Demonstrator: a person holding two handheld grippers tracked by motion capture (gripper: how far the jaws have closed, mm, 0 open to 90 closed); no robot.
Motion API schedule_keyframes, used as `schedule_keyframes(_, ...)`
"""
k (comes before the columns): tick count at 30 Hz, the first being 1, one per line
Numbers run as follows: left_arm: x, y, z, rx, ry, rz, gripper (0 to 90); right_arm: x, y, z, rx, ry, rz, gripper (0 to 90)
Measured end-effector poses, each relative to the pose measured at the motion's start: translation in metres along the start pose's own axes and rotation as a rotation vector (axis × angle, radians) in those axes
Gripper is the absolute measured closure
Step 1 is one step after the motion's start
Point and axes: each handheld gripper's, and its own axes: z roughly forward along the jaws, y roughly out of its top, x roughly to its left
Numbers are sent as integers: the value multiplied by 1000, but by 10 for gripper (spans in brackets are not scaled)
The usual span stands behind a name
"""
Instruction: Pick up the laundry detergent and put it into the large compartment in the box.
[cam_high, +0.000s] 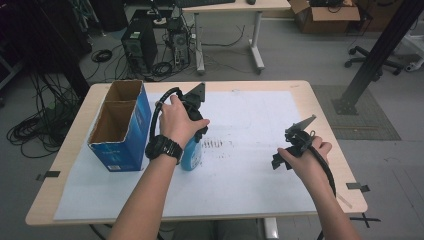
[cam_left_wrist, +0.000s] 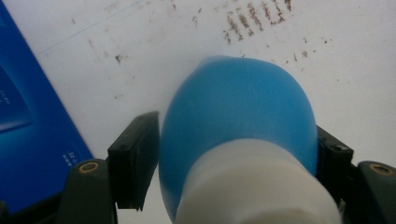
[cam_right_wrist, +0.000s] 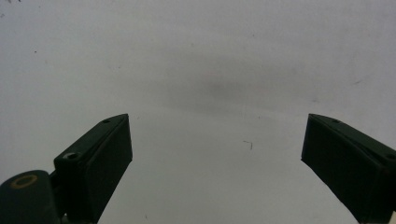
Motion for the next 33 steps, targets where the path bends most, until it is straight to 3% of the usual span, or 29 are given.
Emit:
schedule_keyframes(8,-1,0,-1,5,-13,2,366,1,0,0,-1,0,-5,88)
schedule_keyframes(26,1,-1,-6,14,-23,-9,372,1,-1,-6,-9,0,-2,88)
schedule_keyframes(32,4,-1,-30,7,-36,-2,373,0,-1,-10,-18,5,-5,92)
schedule_keyframes(33,6,-1,-43,0,-35,2,373,0,-1,-11,-17,5,-4,91)
